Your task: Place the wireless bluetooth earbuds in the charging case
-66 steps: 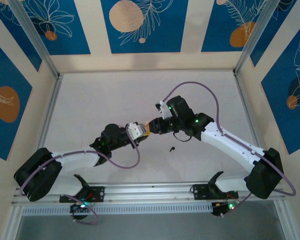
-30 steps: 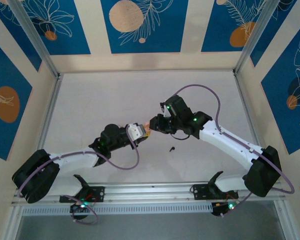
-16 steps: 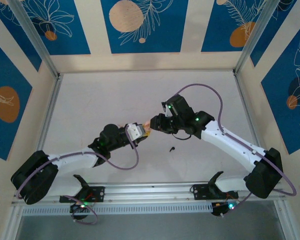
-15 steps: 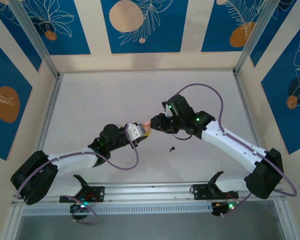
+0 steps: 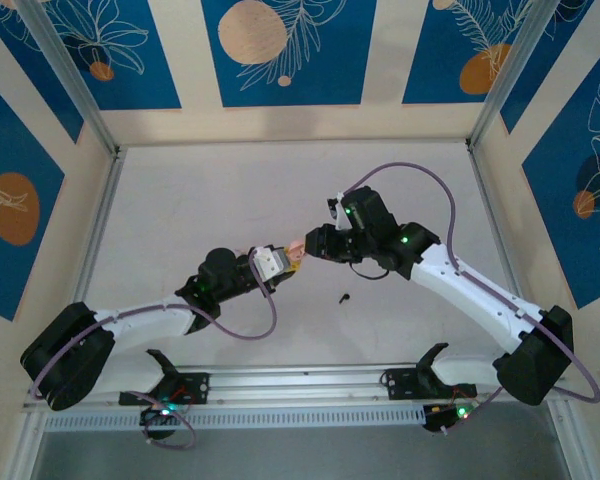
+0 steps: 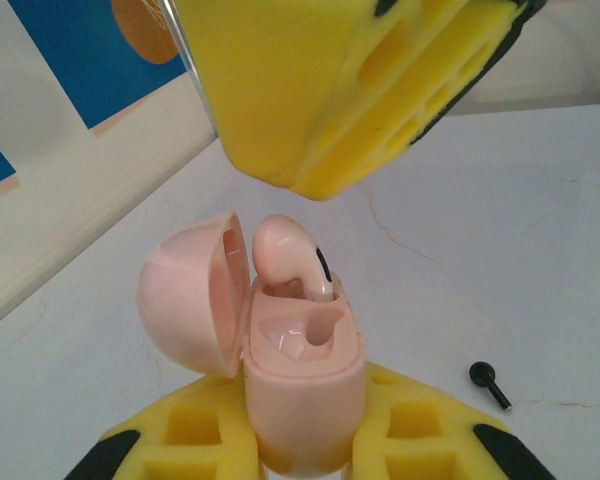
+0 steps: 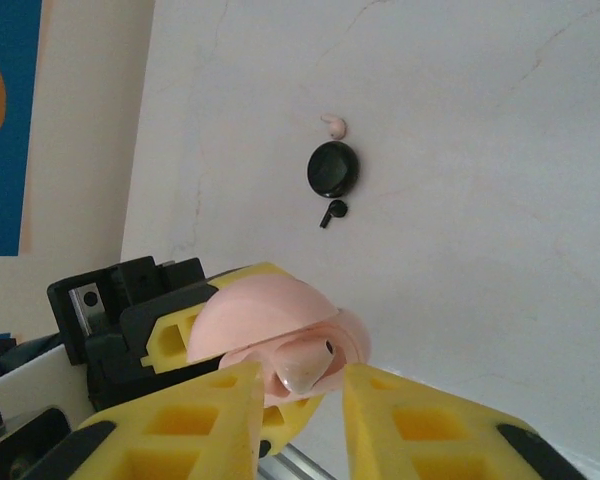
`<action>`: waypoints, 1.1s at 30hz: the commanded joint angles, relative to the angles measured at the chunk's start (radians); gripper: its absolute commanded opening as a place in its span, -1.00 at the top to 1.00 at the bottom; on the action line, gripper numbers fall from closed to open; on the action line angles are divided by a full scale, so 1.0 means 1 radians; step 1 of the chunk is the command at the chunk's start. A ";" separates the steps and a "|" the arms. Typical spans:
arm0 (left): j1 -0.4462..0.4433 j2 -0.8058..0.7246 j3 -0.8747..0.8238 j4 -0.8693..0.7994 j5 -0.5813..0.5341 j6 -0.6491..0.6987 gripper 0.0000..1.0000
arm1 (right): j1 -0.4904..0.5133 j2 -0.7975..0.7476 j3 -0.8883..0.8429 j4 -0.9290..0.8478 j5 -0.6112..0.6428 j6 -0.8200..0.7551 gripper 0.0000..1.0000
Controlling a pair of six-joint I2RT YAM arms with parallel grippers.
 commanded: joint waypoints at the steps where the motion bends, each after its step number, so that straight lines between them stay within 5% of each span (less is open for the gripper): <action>1: -0.009 -0.024 -0.003 0.033 0.009 0.018 0.84 | -0.005 0.020 0.040 -0.015 -0.024 -0.025 0.49; 33: -0.009 -0.035 -0.005 0.040 0.016 0.006 0.84 | -0.013 0.027 0.010 -0.007 -0.064 -0.029 0.55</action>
